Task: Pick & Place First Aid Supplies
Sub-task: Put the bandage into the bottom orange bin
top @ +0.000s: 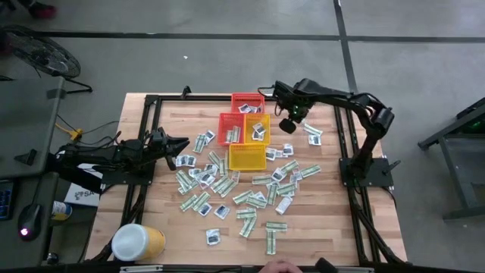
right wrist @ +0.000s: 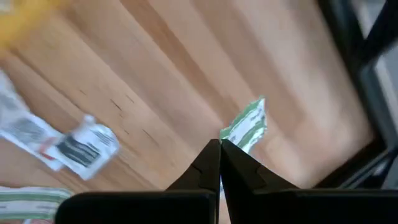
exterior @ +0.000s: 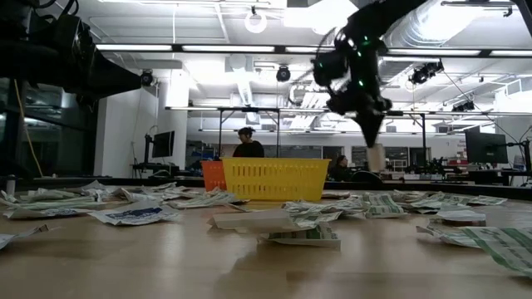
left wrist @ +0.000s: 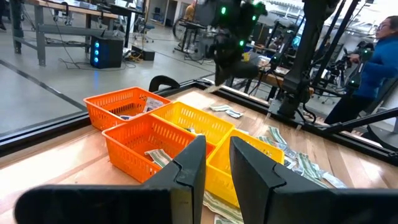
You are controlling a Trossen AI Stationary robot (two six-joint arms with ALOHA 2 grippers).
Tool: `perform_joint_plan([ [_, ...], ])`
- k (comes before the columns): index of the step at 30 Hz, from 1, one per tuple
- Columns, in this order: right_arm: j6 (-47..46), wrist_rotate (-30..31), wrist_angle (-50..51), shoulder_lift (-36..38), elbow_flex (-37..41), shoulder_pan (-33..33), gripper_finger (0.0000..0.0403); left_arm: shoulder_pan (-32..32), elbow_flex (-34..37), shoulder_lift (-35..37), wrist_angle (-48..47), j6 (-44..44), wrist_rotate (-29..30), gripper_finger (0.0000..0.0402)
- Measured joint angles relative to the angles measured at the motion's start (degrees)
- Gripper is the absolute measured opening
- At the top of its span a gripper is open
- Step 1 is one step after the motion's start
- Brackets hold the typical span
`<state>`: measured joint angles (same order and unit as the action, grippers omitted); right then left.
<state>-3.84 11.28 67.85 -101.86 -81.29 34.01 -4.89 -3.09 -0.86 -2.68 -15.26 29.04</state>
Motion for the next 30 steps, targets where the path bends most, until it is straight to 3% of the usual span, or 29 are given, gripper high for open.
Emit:
perform_joint_plan([
  [10, 11.98, -5.05, -5.22, -2.54, -13.65, -6.82, 0.0, -0.02, 0.02, -0.01, 0.0, -0.01, -0.01, 0.0073],
  [19, 14.89, -8.22, -7.67, -13.6, -25.36, -11.24, 0.0, -0.02, 0.0, -0.02, 0.0, -0.01, -0.01, 0.0073],
  [30, 17.07, -6.28, -19.42, -20.66, -28.13, -16.83, 0.0, -0.02, 0.02, -0.02, 0.0, -0.01, -0.01, 0.0073],
])
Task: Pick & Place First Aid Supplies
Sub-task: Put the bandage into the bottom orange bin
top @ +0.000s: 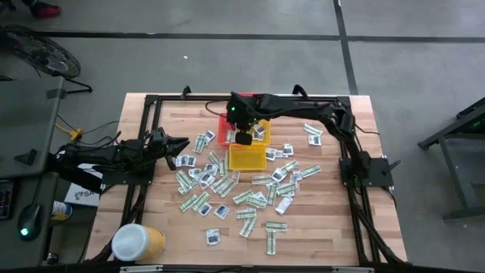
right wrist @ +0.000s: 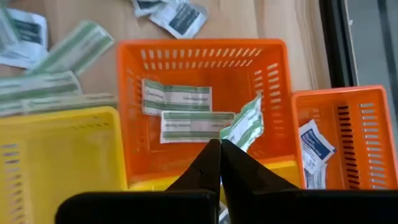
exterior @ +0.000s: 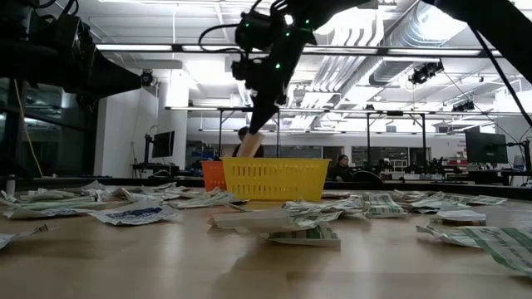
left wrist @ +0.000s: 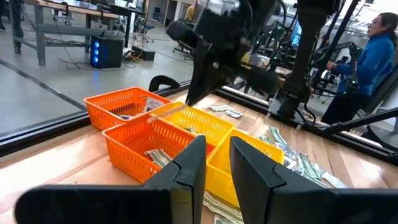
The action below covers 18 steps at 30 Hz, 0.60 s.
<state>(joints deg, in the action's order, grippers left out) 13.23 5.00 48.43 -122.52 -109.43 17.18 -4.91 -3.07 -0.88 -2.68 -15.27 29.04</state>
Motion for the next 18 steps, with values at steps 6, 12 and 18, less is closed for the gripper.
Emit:
perform_joint_plan([
  [6, -1.03, 3.98, -0.65, -3.62, 0.11, -0.82, 0.0, 0.02, -0.02, 0.01, 0.0, 0.01, 0.0, 0.0073],
  [12, -2.14, 3.4, -1.51, -5.86, 0.11, -0.8, 0.0, 0.02, -0.02, 0.0, 0.0, 0.0, 0.0, 0.0073],
  [18, -2.44, 1.33, -1.98, -5.79, 0.11, -0.8, 0.0027, 0.01, 0.0, 0.01, 0.0, 0.0, -0.02, 0.0073],
])
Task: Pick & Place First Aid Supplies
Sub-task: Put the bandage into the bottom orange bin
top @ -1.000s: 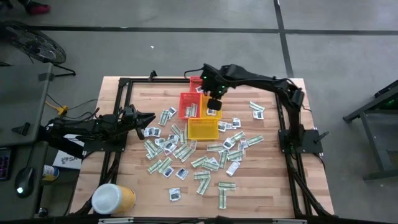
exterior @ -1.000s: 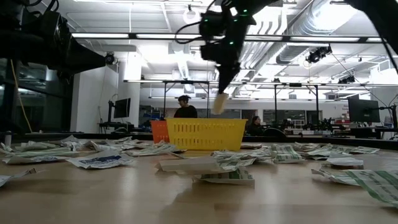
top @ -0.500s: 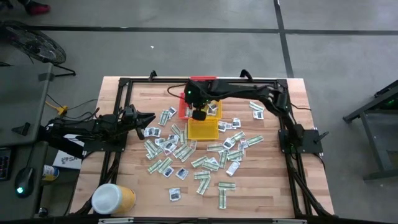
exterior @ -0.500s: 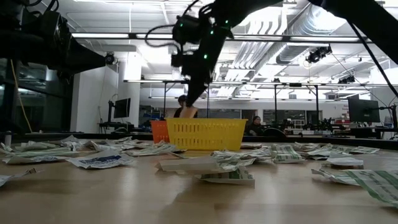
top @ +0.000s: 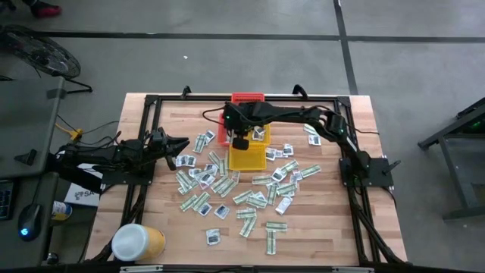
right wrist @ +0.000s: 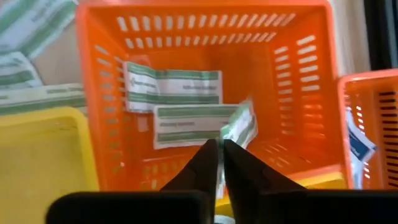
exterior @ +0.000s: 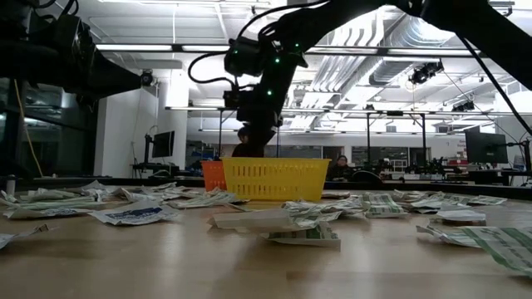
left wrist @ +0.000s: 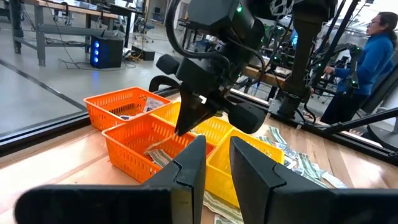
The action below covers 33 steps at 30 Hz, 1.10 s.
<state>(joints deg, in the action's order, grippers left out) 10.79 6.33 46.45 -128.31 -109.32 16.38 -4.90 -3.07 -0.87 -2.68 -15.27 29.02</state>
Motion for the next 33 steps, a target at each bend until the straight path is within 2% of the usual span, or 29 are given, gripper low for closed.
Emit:
perform_joint_plan([
  [10, -0.43, -8.57, -1.1, 0.02, 0.0, 0.11, 0.0159, -0.01, -0.02, -0.02, 0.0, 0.0, 0.02, 0.0073],
  [15, -0.46, -8.49, -1.41, 0.95, -0.04, 0.31, 0.0203, 0.02, -0.01, -0.02, 0.0, 0.01, 0.01, 0.0073],
  [24, -7.4, -6.89, 7.3, 7.31, 0.89, 4.19, 0.0216, 0.0, 0.0, 0.0, 0.0, 0.0, 0.02, 0.0073],
  [27, -9.75, -6.85, 7.33, 10.18, 4.94, 5.63, 0.0215, 0.0, -0.02, 0.0, 0.0, 0.01, 0.02, 0.0073],
  [33, -19.01, -4.52, 4.79, 18.23, 18.82, 8.47, 0.0203, 0.02, -0.01, -0.01, 0.0, 0.02, 0.02, 0.0073],
])
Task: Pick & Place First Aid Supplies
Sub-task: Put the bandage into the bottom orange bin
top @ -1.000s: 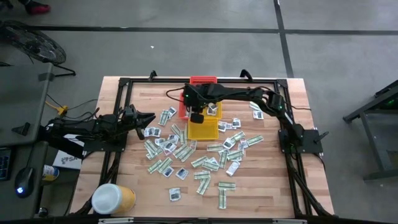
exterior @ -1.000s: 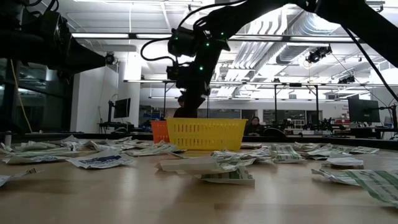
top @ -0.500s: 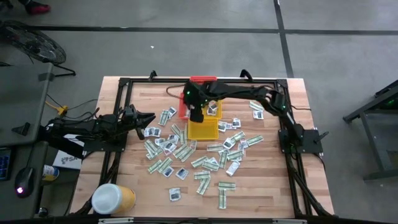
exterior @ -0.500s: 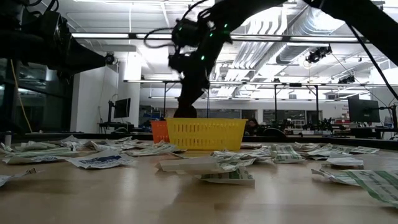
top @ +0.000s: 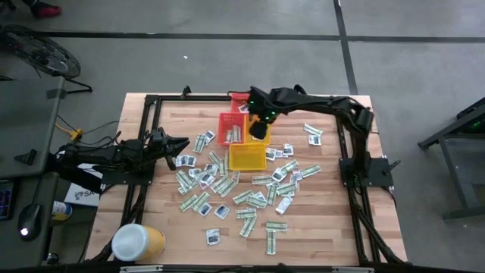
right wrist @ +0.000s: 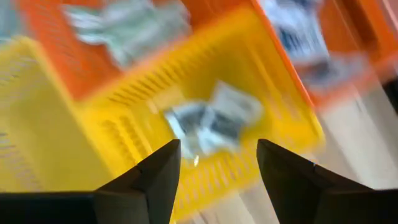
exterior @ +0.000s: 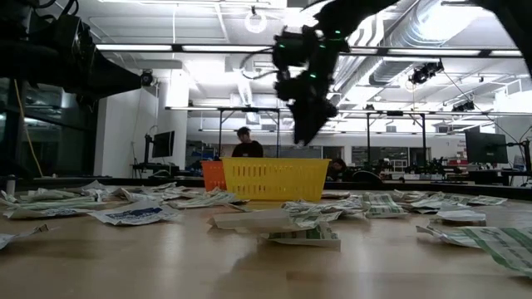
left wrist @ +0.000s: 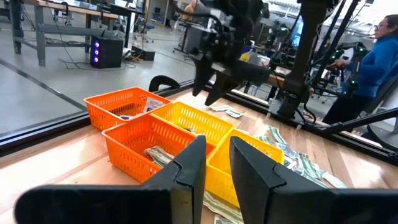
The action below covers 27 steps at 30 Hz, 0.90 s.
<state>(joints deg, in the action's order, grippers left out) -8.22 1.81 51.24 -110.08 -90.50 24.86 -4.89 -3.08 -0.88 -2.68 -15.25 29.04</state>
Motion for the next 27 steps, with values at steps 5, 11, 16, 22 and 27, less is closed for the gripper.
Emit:
perform_joint_plan([
  [5, -7.0, 6.55, 2.1, 5.61, 9.87, 3.2, 0.0189, -0.01, 0.0, 0.0, 0.0, -0.02, 0.0, 0.0073],
  [11, -11.53, 6.8, 2.69, 7.89, 18.48, 6.58, 0.0175, 0.0, -0.01, 0.0, 0.0, -0.02, 0.0, 0.0073],
  [16, -14.38, 2.69, 0.14, 7.83, 23.72, 9.83, 0.0179, 0.0, 0.0, 0.01, 0.0, -0.01, 0.0, 0.0073],
  [22, -14.61, 4.5, 0.98, 7.83, 26.11, 12.92, 0.0181, -0.01, 0.0, 0.01, 0.0, -0.02, 0.0, 0.0073],
  [27, -14.77, 4.64, 1.27, 7.79, 26.67, 15.62, 0.0181, 0.0, 0.01, 0.0, 0.0, -0.02, 0.0, 0.0073],
])
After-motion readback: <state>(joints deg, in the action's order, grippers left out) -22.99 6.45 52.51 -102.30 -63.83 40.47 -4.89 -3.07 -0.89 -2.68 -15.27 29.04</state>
